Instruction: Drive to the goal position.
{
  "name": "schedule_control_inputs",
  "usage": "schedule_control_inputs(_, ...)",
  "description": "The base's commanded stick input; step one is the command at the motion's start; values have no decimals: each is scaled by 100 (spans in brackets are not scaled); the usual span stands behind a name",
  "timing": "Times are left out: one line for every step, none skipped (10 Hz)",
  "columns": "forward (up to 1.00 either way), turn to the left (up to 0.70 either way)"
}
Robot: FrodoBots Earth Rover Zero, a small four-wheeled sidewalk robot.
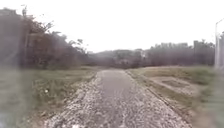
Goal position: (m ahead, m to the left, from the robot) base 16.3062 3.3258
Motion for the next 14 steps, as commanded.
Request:
schedule_control_inputs(70,0)
schedule_control_inputs(70,0)
schedule_control_inputs(70,0)
schedule_control_inputs(70,0)
schedule_control_inputs(70,0)
schedule_control_inputs(70,0)
schedule_control_inputs(70,0)
schedule_control_inputs(70,0)
schedule_control_inputs(70,0)
schedule_control_inputs(70,0)
schedule_control_inputs(70,0)
schedule_control_inputs(70,0)
schedule_control_inputs(70,0)
schedule_control_inputs(70,0)
